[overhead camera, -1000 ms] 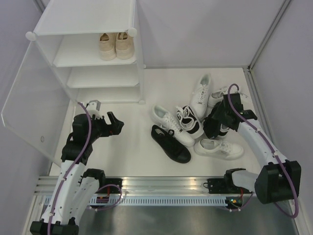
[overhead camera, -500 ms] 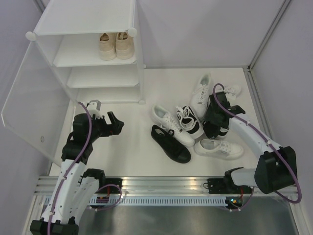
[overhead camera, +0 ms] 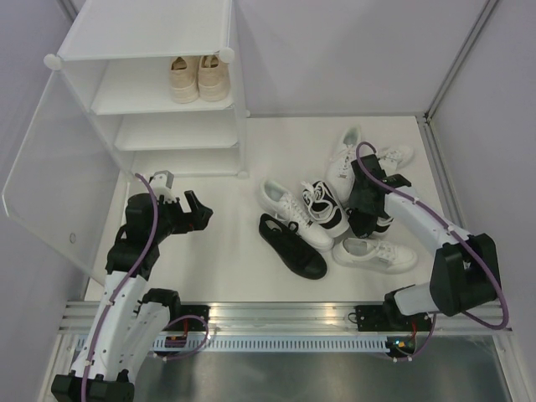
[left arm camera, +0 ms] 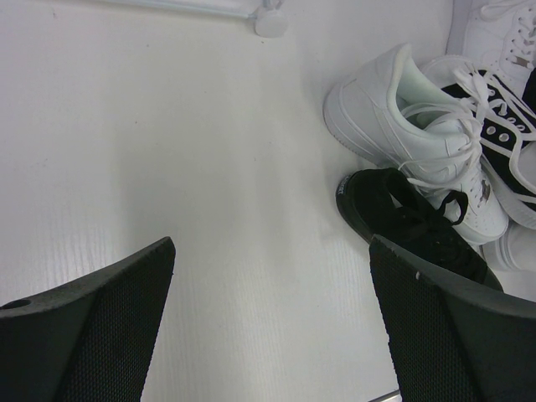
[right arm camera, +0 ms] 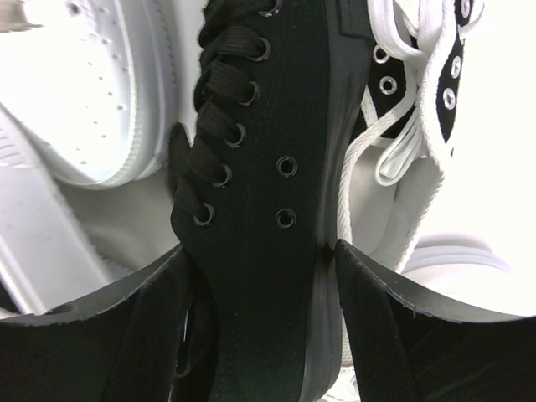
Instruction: Place and organize the shoes in the shoe cabinet
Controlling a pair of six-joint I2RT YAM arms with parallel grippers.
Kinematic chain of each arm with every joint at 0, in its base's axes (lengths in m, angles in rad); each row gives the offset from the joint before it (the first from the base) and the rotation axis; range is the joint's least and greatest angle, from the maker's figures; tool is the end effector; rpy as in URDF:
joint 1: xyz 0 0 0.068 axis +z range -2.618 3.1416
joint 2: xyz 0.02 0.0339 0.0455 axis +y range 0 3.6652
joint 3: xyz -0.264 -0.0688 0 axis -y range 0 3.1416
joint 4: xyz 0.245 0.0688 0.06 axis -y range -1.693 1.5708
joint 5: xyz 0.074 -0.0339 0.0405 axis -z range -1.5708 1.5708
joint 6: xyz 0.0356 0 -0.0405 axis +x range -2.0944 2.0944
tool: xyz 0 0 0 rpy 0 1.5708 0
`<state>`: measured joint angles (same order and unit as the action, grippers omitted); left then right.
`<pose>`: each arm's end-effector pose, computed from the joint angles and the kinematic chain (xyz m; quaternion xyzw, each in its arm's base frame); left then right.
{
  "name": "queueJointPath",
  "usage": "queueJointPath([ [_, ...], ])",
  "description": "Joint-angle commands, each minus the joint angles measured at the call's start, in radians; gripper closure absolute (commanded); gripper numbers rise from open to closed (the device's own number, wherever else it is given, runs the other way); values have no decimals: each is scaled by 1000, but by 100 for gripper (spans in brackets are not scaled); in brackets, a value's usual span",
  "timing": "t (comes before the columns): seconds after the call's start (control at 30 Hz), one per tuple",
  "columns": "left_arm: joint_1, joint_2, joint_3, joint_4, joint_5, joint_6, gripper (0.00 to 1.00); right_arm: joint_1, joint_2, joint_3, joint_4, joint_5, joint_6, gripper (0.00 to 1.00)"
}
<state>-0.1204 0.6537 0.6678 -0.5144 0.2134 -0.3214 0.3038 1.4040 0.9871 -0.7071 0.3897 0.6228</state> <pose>0.1480 -0.0255 0.2853 -0.0318 0.8564 -0.2005 0.4748 0.2623 0.0681 0.2331 0.1943 0.9377 -0.0718 0.2788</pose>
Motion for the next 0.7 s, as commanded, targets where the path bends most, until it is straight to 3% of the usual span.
queueJointPath([
  [0.0, -5, -5, 3, 24, 1, -7, 1, 3, 35, 16, -64, 76, -20, 30],
  [0.23, -5, -9, 3, 20, 4, -8, 1, -74, -97, -42, -58, 98, -18, 48],
  [0.47, -5, -14, 3, 22, 0, -8, 1, -121, -146, -116, -12, 34, -9, 82],
  [0.57, -5, -17, 1, 22, 0, -8, 1, -121, -161, -145, 30, -24, -8, 81],
  [0.67, -5, -16, 0, 19, 4, -7, 1, -121, -152, -150, 50, -72, -9, 70],
])
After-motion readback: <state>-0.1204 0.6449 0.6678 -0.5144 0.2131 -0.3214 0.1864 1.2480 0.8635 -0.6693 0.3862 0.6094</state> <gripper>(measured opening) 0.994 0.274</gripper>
